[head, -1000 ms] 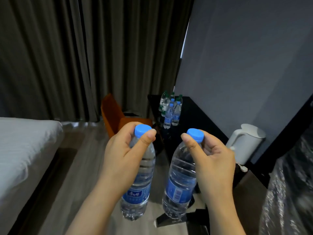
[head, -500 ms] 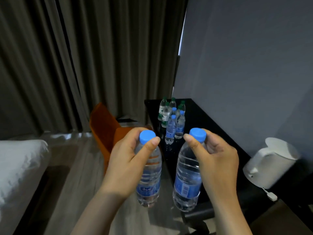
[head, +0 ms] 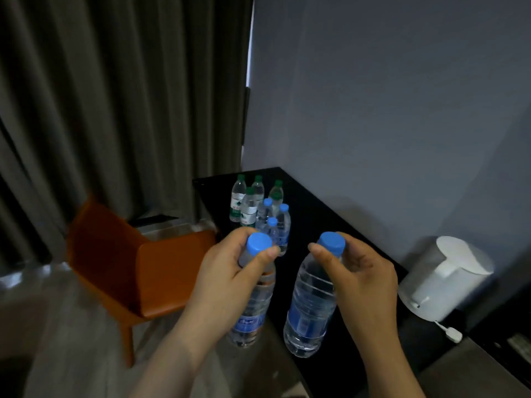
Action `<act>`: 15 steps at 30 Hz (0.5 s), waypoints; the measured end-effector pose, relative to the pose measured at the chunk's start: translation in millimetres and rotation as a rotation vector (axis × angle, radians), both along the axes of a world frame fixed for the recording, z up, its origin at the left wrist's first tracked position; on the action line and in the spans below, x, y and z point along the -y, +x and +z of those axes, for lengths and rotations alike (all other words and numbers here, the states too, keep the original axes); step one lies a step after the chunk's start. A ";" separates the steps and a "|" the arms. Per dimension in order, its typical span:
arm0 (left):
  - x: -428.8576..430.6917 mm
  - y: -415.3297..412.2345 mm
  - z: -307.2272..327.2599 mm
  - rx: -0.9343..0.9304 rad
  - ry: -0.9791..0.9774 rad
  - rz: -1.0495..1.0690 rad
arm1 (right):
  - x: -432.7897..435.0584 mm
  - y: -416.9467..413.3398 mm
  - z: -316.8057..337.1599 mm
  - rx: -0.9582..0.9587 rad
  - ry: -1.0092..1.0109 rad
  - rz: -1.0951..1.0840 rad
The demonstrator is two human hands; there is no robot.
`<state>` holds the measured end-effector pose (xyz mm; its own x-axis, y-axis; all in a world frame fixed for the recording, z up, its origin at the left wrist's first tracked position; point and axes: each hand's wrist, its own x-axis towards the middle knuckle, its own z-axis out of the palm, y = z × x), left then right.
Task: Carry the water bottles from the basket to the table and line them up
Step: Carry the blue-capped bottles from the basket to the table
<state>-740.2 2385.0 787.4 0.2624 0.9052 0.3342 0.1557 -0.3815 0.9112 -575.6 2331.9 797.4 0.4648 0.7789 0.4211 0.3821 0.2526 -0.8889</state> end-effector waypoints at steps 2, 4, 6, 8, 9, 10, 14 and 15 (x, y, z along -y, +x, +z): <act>-22.0 0.8 -6.1 -0.038 0.007 -0.053 | -12.9 0.9 -6.9 -0.018 -0.021 -0.059; -39.4 2.1 -13.8 -0.061 -0.002 -0.100 | -24.8 1.0 -14.4 -0.012 -0.061 -0.086; -55.8 2.6 -21.1 -0.068 -0.027 -0.143 | -37.0 0.5 -19.6 -0.010 -0.107 -0.102; -73.6 4.7 -29.3 -0.072 -0.052 -0.163 | -50.3 2.1 -25.9 -0.003 -0.138 -0.124; -82.8 7.2 -34.1 -0.075 -0.060 -0.169 | -57.4 4.7 -30.1 -0.004 -0.150 -0.135; -91.7 10.5 -38.5 -0.084 -0.062 -0.176 | -64.1 7.8 -34.0 -0.014 -0.160 -0.144; -126.8 31.4 -50.3 -0.144 -0.047 -0.221 | -91.8 26.4 -47.3 -0.051 -0.178 -0.187; -136.0 37.6 -52.0 -0.142 -0.045 -0.233 | -98.8 32.1 -50.4 -0.047 -0.182 -0.199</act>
